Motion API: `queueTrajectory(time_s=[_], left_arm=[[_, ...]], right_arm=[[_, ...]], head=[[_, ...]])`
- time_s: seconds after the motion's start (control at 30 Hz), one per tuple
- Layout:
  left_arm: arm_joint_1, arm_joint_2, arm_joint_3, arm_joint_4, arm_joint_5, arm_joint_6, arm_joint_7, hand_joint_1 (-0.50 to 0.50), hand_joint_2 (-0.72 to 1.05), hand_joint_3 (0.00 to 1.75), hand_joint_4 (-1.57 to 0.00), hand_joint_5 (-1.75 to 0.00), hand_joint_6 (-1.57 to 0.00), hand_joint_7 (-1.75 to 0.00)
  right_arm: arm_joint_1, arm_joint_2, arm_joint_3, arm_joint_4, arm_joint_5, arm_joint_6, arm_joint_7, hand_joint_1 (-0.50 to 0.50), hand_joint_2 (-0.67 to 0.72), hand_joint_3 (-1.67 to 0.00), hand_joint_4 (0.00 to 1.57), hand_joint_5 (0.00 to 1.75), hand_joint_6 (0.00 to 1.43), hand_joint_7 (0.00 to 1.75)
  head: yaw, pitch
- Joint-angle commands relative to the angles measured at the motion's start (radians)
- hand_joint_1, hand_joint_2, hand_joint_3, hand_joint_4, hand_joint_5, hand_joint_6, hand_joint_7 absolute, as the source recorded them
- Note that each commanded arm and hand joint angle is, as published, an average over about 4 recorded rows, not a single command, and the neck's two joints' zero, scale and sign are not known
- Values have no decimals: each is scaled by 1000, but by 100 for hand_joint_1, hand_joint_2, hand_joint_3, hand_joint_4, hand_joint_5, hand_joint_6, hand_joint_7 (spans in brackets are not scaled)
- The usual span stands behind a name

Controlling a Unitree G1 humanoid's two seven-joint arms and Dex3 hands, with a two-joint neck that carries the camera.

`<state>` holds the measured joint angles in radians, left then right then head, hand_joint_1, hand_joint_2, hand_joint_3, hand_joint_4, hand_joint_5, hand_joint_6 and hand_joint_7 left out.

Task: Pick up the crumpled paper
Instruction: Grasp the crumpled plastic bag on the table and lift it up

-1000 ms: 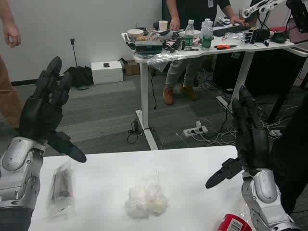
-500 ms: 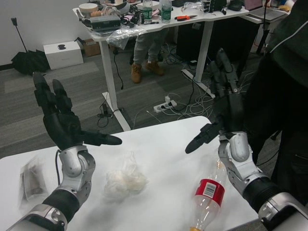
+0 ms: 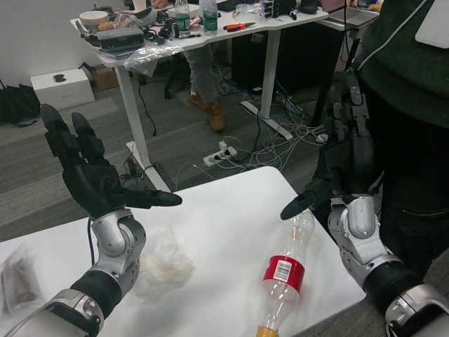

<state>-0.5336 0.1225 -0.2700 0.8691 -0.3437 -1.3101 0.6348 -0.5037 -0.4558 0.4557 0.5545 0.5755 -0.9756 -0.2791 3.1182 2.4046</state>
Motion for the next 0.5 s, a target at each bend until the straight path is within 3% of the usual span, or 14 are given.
queueTrajectory(time_s=[0.03, 0.1, 0.13, 0.2, 0.23, 0.27, 0.33, 0.4, 0.5], left_arm=[[-3, 1, -2, 10, -11, -1, 5, -50, -64, 0, -19, 0, -10, 0], [0, 6, 2, 0, -25, 13, -24, -50, -66, 0, -30, 0, -10, 0], [5, 11, 11, -24, -46, 42, -73, -50, -68, 0, -37, 0, -9, 0], [35, 32, 65, -136, -95, 191, -247, -50, -70, 0, -36, 0, -7, 0], [63, 47, 119, -230, -104, 319, -360, -50, -68, 0, -31, 0, -6, 0], [86, 59, 166, -305, -99, 423, -437, -50, -68, 0, -25, 0, -5, 0], [133, 85, 258, -443, -65, 601, -539, -50, -70, 0, -22, 0, -3, 0], [169, 111, 316, -531, -55, 700, -599, -50, -72, 0, -22, 0, -3, 0], [224, 140, 378, -624, -48, 777, -649, -50, -72, 0, -25, 0, -3, 0]], right_arm=[[11, -4, -3, -7, 3, -12, 0, -17, 72, 0, 11, 0, 0, 0], [11, -4, -3, -6, 3, -12, 0, -17, 72, 0, 11, 0, 0, 0], [11, -4, -4, -5, 3, -12, 0, -17, 72, 0, 11, 0, 0, 0], [12, -4, -6, -2, 3, -10, 0, -17, 72, 0, 11, 0, 0, 0], [12, -4, -8, 2, 3, -10, 0, -17, 72, 0, 11, 0, 0, 0], [13, -4, -9, 6, 3, -9, 0, -17, 72, 0, 11, 0, 0, 0], [13, -4, -11, 18, 3, -9, 0, -17, 72, 0, 11, 0, 0, 0], [13, -4, -11, 28, 3, -9, 0, -17, 72, 0, 11, 0, 0, 0], [13, -7, -9, 47, 4, -9, 0, -17, 72, 0, 12, 0, 0, 0]], head=[[3, -11], [12, -29], [29, -51], [84, -107], [123, -135], [158, -153], [234, -187], [309, -216], [401, -249]])
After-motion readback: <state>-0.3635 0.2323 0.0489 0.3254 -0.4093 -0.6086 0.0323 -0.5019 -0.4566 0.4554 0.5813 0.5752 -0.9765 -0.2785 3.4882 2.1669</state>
